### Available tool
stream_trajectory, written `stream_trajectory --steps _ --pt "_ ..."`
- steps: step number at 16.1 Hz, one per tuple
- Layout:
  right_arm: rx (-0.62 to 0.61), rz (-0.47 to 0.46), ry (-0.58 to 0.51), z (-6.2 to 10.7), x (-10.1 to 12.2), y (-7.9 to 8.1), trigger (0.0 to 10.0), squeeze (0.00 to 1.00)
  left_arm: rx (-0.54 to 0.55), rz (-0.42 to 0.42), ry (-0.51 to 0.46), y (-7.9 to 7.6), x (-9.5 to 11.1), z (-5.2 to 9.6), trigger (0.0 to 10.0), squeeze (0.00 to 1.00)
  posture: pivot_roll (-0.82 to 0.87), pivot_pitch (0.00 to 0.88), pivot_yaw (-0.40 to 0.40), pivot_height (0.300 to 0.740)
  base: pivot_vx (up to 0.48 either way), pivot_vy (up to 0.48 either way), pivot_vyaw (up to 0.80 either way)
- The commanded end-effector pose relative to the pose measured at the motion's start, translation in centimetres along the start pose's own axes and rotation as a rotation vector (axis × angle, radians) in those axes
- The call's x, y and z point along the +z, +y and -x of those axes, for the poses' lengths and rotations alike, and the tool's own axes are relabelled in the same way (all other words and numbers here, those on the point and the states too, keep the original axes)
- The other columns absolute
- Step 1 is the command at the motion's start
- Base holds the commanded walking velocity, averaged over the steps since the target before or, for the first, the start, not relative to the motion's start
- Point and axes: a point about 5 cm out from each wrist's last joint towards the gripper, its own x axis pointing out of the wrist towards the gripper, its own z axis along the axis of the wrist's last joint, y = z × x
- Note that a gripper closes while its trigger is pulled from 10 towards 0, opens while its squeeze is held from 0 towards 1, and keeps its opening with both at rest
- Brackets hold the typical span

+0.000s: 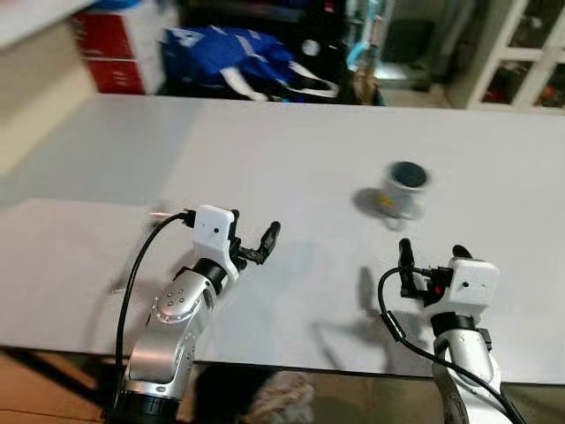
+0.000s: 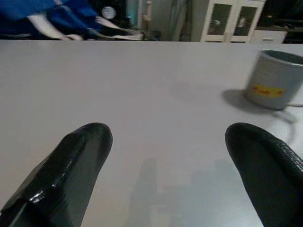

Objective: Setting the table

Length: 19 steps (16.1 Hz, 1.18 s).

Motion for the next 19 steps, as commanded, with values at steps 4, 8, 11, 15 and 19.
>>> stream_trajectory --steps 4,8,11,15,19 --pt "-0.015 -0.017 -0.094 -0.3 1.1 0.1 10.0 0.00 0.144 -0.074 -0.108 2.5 1.0 0.4 10.0 0.00 -0.09 0.000 0.012 0.727 0.000 0.471 0.00" --pt "-0.057 -0.005 -0.112 -0.2 1.0 -0.4 10.0 0.00 0.154 -0.179 -0.166 3.3 1.7 0.3 10.0 0.00 -0.09 0.000 0.023 0.727 0.000 0.479 0.00" --pt "-0.059 0.004 -0.116 -0.4 1.0 -0.3 10.0 0.00 0.118 -0.157 -0.161 2.8 1.5 -0.1 10.0 0.00 -0.09 0.000 0.029 0.727 0.000 0.480 0.00" --pt "-0.030 0.012 -0.106 -0.8 0.9 0.4 10.0 0.00 0.098 -0.103 -0.102 2.7 1.0 -0.8 10.0 0.00 -0.09 0.000 0.029 0.727 0.000 0.480 0.00" --pt "-0.012 0.009 -0.093 -0.9 0.7 0.7 10.0 0.00 0.131 -0.064 -0.085 2.8 1.0 -0.8 10.0 0.00 -0.08 0.000 0.026 0.727 0.000 0.480 0.00"
